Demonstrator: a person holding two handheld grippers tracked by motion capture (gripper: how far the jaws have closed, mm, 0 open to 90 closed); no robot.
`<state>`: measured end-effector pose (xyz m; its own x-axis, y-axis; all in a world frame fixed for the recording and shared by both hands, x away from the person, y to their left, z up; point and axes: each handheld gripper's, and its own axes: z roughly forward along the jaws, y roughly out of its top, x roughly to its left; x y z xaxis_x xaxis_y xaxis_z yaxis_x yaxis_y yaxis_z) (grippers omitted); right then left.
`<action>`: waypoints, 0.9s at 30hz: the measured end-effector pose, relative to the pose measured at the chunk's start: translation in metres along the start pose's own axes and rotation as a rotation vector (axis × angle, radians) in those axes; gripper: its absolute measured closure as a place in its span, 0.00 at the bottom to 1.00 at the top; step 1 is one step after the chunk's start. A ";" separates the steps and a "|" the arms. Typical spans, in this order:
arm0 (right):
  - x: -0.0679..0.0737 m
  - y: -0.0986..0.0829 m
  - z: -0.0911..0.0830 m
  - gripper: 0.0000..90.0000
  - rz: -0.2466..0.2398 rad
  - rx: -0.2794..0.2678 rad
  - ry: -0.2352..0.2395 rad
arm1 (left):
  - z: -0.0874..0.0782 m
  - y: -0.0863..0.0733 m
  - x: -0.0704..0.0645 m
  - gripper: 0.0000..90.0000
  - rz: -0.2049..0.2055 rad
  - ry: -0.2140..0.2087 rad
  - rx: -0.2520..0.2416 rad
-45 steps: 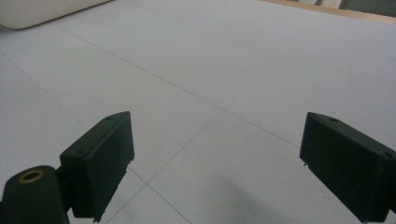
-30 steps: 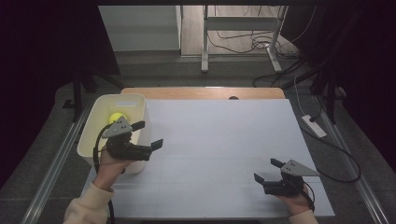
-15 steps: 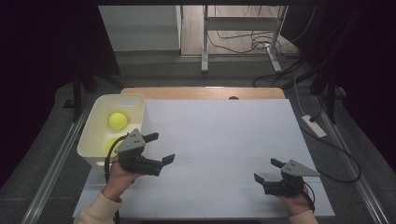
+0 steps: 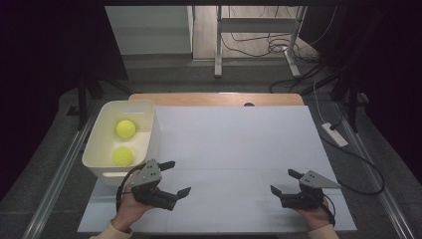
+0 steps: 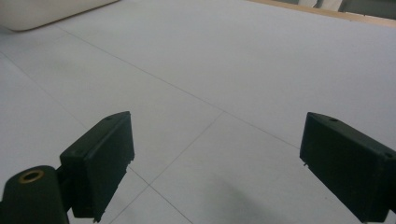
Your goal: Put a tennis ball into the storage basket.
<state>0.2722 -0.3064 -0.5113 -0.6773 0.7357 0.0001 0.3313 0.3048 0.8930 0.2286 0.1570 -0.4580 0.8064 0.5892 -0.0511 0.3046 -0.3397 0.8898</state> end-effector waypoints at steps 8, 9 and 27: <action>0.000 0.000 0.000 0.11 0.002 -0.001 0.001 | 0.003 -0.022 0.002 0.07 -0.022 0.016 0.022; 0.000 0.000 0.000 0.11 0.001 -0.001 0.002 | 0.003 -0.025 0.003 0.07 -0.027 0.018 0.024; 0.003 -0.001 0.001 0.11 -0.021 0.002 0.050 | 0.010 -0.058 0.018 0.07 -0.068 0.050 0.050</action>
<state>0.2707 -0.3037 -0.5126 -0.7163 0.6978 0.0040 0.3179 0.3213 0.8920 0.2304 0.1800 -0.5154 0.7572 0.6474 -0.0865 0.3835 -0.3335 0.8612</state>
